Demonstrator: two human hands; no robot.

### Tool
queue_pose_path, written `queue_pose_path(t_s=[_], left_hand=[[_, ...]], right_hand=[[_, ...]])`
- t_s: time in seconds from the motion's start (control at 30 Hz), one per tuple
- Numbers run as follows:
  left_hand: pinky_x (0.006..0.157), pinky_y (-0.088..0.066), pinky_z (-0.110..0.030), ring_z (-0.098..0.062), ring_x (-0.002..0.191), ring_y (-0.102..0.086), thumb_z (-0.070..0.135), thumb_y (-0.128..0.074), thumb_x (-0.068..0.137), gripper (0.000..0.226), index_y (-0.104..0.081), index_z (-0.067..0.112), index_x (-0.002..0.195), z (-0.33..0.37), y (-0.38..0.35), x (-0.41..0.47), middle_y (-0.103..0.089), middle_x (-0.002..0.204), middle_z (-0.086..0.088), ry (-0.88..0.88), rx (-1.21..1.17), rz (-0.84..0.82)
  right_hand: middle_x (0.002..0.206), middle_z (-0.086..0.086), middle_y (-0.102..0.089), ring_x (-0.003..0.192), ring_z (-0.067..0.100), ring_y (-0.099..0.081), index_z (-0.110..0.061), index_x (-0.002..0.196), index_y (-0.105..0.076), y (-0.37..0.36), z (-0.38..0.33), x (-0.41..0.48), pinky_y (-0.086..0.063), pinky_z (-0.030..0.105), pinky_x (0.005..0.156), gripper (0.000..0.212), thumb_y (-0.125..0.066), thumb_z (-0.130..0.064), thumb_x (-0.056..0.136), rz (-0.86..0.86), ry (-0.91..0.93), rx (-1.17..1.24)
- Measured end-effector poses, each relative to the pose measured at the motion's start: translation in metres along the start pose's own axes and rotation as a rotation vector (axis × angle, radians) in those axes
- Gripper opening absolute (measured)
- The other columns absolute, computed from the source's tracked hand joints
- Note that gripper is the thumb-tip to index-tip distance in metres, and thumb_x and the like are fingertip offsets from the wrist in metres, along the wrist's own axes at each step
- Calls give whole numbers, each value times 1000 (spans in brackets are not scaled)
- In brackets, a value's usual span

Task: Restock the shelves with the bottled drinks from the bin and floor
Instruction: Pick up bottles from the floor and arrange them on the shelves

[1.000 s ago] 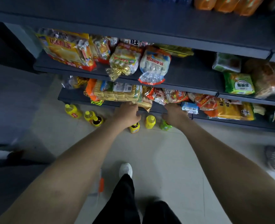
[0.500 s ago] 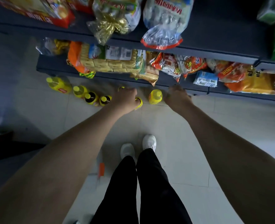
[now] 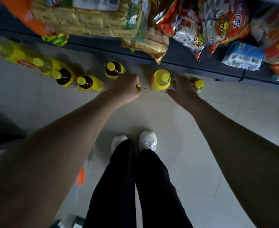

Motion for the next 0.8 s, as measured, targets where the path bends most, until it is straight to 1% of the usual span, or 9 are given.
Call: queue_pose_path(t_s=[0.17,0.27,0.33,0.43,0.57,0.67,0.73,0.8], left_hand=[[96,-45,-41,-30,117,-51,27,-54,88,35,-56,7,118,-11,-31,45,-55,123,-15,-41,-1,10],[95,-45,-42,-30,117,-49,26,-54,88,34,-56,8,117,-17,-41,69,-54,124,-13,-46,5,31],[95,-45,-41,-30,118,-49,27,-54,87,34,-56,9,116,-22,-48,84,-55,124,-13,-50,-1,41],[97,-43,-41,-29,118,-49,25,-54,87,34,-56,7,116,-26,-57,101,-56,123,-14,-93,-8,27],[97,-42,-42,-30,119,-47,25,-53,89,36,-54,6,119,-30,-68,115,-54,124,-16,-123,1,-13],[96,-43,-43,-31,118,-47,25,-53,89,37,-53,6,121,-34,-72,121,-53,124,-16,-128,13,-33],[96,-43,-43,-32,117,-48,24,-54,89,38,-52,5,122,-35,-73,123,-53,124,-17,-126,18,-38],[96,-43,-43,-33,117,-48,24,-53,89,38,-52,5,122,-35,-73,126,-53,124,-18,-127,21,-44]], right_hand=[[131,16,-48,119,35,-47,-10,134,-42,-38,16,43,-45,46,94,56,-63,-30,86,-10,3,41],[131,14,-49,119,36,-49,-12,134,-43,-53,22,67,-46,46,94,58,-62,-34,84,15,-17,65],[135,15,-47,121,36,-47,-11,136,-40,-62,26,81,-44,45,96,60,-62,-33,85,34,-46,104],[139,15,-44,124,33,-44,-8,138,-37,-72,29,96,-41,40,97,60,-61,-32,89,81,-45,130],[136,12,-46,124,29,-45,-9,137,-39,-79,30,105,-39,33,95,56,-61,-30,89,151,-32,179],[132,9,-50,120,26,-48,-12,133,-46,-78,34,106,-38,27,86,54,-65,-31,86,219,-63,242],[131,6,-52,118,23,-49,-13,130,-49,-77,36,107,-32,22,79,54,-67,-33,84,241,-98,275],[129,5,-54,117,22,-50,-13,128,-52,-76,37,108,-28,20,76,53,-69,-34,82,251,-116,286]])
Point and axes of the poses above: each hand's wrist, its own x-axis towards the middle knuckle, its own y-axis out of the back of the hand, z = x × y, the point moved 7 cm from there along x, towards the middle knuckle
